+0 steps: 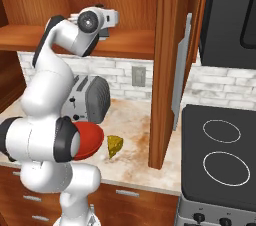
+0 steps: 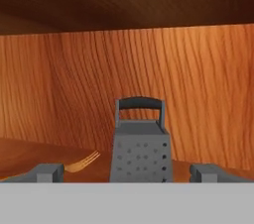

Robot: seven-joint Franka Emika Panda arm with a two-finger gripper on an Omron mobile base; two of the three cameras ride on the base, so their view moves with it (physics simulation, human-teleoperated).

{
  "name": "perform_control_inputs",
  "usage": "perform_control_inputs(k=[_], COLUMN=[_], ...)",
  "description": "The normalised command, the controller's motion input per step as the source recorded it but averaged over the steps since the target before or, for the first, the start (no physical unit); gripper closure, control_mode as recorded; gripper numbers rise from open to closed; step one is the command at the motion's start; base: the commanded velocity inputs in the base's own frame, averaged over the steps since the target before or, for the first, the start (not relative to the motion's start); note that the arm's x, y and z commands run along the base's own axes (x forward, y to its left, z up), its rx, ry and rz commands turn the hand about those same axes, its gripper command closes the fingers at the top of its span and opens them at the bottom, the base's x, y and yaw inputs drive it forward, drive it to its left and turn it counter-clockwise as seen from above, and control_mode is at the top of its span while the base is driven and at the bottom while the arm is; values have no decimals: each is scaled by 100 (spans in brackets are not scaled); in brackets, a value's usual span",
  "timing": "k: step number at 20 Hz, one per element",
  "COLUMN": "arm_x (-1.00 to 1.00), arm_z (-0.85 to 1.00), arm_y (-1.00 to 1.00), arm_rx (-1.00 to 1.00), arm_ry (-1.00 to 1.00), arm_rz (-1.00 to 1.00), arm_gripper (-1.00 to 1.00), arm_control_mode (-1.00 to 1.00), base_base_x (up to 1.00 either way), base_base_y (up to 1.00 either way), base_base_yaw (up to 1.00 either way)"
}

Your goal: Pick the cheese from the fridge and the cheese grater from the cabinet and place them next to the salad bowl.

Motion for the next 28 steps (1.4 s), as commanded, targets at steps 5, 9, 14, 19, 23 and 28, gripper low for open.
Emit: perform_control_inputs(k=[5, 9, 14, 19, 23, 28], arm_x=[21, 22, 18, 13, 13, 5], arm_z=[-8, -14, -9, -9, -12, -10], arm_y=[0, 0, 0, 0, 2, 2], arm_rx=[0, 0, 0, 0, 0, 0], arm_ry=[0, 0, 0, 0, 0, 0], arm_rz=[0, 0, 0, 0, 0, 0], arm_gripper=[-100, -100, -100, -100, 100, 100], arm_control_mode=[-100, -100, -100, -100, -100, -100], base_base_x=[0, 0, 0, 0, 0, 0], base_base_y=[0, 0, 0, 0, 0, 0], base_base_yaw=[0, 0, 0, 0, 0, 0])
